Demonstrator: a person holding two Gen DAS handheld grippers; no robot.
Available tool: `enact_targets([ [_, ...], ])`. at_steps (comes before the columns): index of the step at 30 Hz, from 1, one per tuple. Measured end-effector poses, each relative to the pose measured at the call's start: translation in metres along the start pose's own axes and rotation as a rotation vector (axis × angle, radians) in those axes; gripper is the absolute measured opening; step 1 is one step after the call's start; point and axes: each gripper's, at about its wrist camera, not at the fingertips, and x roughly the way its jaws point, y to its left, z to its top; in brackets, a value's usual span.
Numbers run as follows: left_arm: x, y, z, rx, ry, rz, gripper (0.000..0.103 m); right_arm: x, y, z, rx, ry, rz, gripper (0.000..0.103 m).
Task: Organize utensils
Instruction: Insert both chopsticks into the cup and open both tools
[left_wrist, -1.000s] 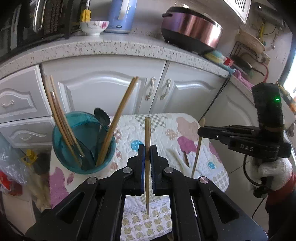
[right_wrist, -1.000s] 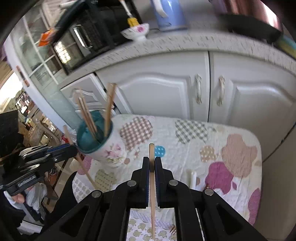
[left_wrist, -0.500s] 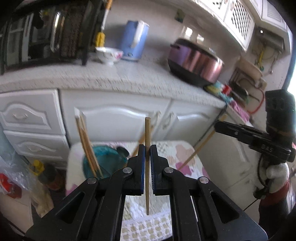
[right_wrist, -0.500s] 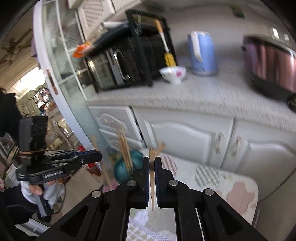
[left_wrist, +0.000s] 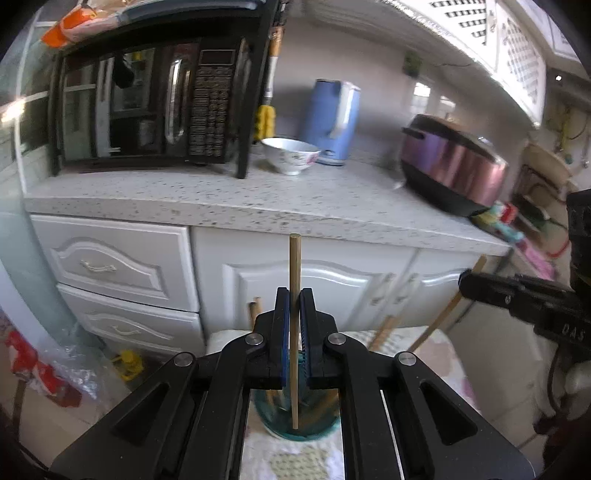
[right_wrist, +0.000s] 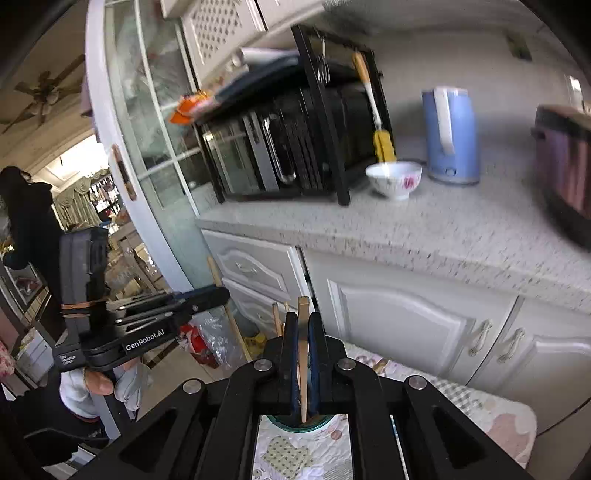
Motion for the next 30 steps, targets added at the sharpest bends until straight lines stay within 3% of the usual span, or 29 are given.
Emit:
enact_targets([
  [6,0.033,0.007,-0.017,-0.001,0.021,0.061,0.004,0.046,-0.012,-0.02,0.044,0.081,0.002,0.005],
  [14,0.074,0.011,-0.048,-0.013,0.127,0.074,0.004,0.089,-0.043,-0.056,0.14,0.19,0.005,0.005],
  [20,0.08,0.01,-0.052,-0.027,0.14,0.077,0.004,0.096,-0.059,-0.063,0.195,0.218,0.005,0.005],
  [21,0.08,0.01,-0.052,-0.027,0.143,0.076,0.004,0.094,-0.059,-0.062,0.196,0.217,0.004,0.008],
  [24,0.077,0.007,-0.052,-0.027,0.146,0.071,0.004,0.088,-0.06,-0.061,0.195,0.212,-0.002,0.036],
  [30,0.064,0.003,-0.053,-0.036,0.143,0.066,0.013,0.079,-0.055,-0.067,0.176,0.221,-0.009,0.036],
])
